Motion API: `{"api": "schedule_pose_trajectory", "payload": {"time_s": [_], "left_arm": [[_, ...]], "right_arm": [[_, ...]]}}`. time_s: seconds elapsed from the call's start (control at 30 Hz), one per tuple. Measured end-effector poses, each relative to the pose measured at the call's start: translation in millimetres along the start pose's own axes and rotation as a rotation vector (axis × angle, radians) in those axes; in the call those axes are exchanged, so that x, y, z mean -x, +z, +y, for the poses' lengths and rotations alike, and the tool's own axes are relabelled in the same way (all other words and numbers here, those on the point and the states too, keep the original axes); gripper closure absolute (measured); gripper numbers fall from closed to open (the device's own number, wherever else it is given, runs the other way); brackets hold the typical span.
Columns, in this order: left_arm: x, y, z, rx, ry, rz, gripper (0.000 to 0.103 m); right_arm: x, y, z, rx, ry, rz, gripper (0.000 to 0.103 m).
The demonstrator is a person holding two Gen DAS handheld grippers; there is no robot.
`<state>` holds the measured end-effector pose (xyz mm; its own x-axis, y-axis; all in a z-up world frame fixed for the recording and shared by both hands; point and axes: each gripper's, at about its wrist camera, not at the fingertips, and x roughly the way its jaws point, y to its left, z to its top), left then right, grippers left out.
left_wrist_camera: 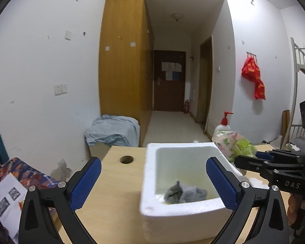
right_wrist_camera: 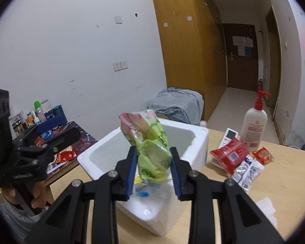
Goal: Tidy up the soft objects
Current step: 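Lower the green packet into the box and open the right gripper, then move both open tools back toward the white tissues on the table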
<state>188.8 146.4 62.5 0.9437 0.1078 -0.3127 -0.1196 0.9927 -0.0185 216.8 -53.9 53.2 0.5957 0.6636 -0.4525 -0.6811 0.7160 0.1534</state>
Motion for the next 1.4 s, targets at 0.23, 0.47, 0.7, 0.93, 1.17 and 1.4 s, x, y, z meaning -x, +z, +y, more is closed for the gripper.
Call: {"api": "schedule_pose_trajectory", "payload": {"time_s": [0.23,0.47,0.7,0.93,1.17,1.4], "left_arm": [[15,-7,21,0.03,0.035,-0.001,0.0],[20,-13,35,0.065,0.039,0.005,0.0],[20,-15,33,0.04,0.029,0.011,0.0],[23,-17,28,0.015,0.021,0.007,0.0],[23,-14,25,0.025,0.023,0.011,0.0],[28,-12,21,0.016,0.018,0.004,0.0]], "right_arm": [[-10,1,8,-0.002,0.008,0.008,0.068],[-18,5,14,-0.001,0.001,0.023,0.067],[-22,5,15,0.001,-0.011,0.03,0.067],[-18,3,16,0.004,-0.012,0.018,0.035],[-10,3,18,0.01,-0.02,-0.007,0.014],[2,2,18,0.018,-0.031,-0.034,0.0]]}}
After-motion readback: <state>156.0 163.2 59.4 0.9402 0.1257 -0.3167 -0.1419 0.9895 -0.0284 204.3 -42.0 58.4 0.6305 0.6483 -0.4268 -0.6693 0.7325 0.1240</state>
